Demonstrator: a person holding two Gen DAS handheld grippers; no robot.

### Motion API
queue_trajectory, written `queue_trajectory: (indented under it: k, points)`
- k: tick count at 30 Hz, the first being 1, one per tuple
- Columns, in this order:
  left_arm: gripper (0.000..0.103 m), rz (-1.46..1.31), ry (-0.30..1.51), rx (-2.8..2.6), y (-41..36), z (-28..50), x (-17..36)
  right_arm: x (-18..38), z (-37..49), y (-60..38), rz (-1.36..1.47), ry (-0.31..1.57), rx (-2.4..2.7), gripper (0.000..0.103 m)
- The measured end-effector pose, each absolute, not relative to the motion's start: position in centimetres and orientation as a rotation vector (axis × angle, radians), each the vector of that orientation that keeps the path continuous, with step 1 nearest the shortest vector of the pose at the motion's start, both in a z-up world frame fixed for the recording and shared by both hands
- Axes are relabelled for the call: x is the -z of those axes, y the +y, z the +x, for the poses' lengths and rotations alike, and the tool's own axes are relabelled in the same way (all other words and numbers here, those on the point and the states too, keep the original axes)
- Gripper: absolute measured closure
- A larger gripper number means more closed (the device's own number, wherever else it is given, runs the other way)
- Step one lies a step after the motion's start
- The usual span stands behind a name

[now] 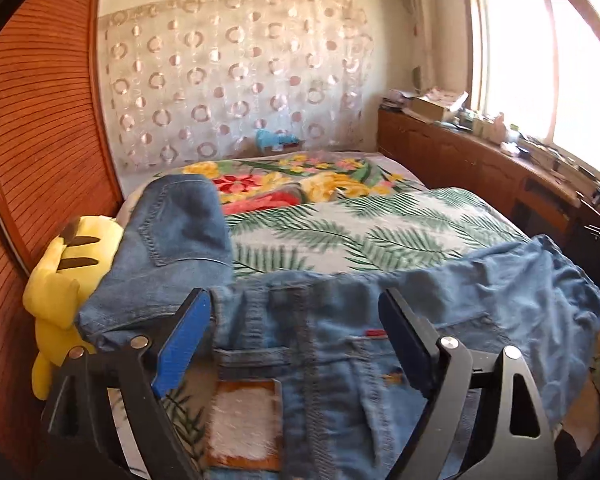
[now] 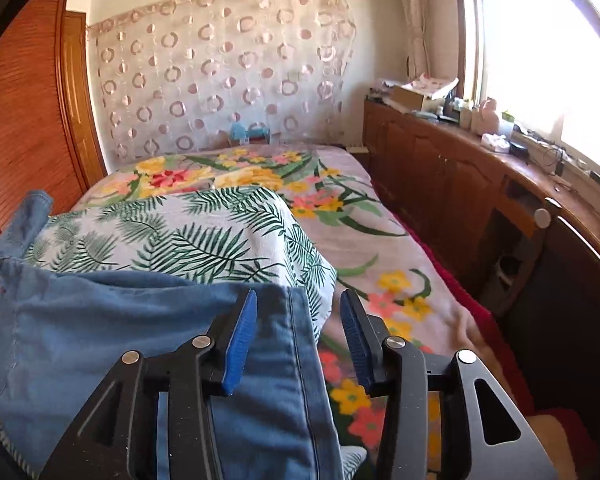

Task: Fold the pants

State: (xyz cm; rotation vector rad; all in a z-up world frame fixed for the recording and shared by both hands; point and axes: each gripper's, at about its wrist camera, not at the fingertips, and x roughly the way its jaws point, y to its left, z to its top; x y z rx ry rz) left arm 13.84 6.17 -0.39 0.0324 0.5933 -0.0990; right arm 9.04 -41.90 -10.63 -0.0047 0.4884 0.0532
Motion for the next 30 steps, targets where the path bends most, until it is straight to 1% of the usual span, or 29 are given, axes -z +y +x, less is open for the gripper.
queue_trajectory:
  k: [7,10,12,15,21,30]
  points:
    - [0.016,0.030,0.577,0.193,2.0,11.8,-0.1,12.3,3.8,-42.5,0.011,0.485,-0.056,0.057]
    - [0.016,0.024,0.582,0.217,0.4,11.4,-0.1,12.4,2.4,-42.7,0.012,0.487,-0.053,0.053]
    - [0.016,0.019,0.587,0.242,-0.7,11.1,0.1,12.3,1.6,-43.0,0.014,0.478,-0.048,0.047]
    - [0.016,0.025,0.590,0.260,-2.0,10.7,0.4,12.3,0.9,-43.4,0.031,0.474,-0.040,0.043]
    - [0.016,0.025,0.618,0.301,-3.7,10.2,1.8,12.7,0.6,-43.8,0.063,0.490,-0.035,0.043]
    - [0.016,0.024,0.697,0.319,-4.6,9.9,5.0,13.3,0.1,-44.2,0.081,0.565,-0.041,0.043]
